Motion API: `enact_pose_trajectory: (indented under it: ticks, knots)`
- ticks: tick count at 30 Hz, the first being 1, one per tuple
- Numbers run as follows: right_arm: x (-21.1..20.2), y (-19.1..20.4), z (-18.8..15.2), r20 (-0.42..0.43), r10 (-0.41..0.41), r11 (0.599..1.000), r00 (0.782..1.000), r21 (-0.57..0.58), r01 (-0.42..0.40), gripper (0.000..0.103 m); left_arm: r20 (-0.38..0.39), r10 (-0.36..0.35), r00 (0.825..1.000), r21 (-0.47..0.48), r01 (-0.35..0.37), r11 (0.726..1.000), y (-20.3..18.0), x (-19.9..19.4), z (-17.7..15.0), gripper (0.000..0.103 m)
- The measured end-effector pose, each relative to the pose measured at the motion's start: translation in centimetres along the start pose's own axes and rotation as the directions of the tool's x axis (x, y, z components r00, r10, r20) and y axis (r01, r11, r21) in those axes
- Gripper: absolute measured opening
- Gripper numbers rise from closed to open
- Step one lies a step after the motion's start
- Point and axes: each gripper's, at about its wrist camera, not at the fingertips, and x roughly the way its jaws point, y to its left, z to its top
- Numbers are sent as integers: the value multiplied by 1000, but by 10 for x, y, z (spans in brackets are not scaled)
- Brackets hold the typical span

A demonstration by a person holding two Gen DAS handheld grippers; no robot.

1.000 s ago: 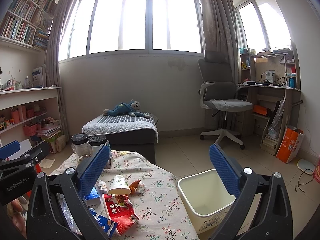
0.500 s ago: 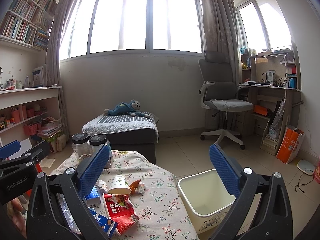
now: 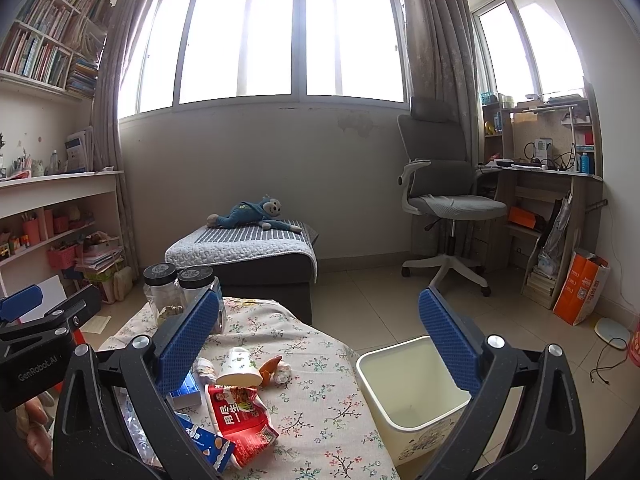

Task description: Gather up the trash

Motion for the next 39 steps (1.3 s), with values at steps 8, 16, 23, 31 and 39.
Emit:
enact_pose_trajectory:
  ticks: [8,16,23,31,39]
  knots:
    - [28,-3,-8,-184,59,998,981,27,-55,96,-54,47,997,-23,-48,999,18,13,14,96]
    - [80,9,-7,-496,168,986,852,67,-155,96,-217,-23,976,-155,-11,988,79,64,49,97]
    - [122,32,-74,-691,191,968,697,15,-251,96,-730,-71,680,-369,-304,878,151,170,-87,90]
    - [129,90,-113,-751,183,839,634,-217,-500,96,-794,-229,563,-488,-366,793,158,211,-133,88]
    - [130,133,-133,-790,267,690,552,-244,-682,96,-827,-261,498,-469,-353,810,168,249,-144,85]
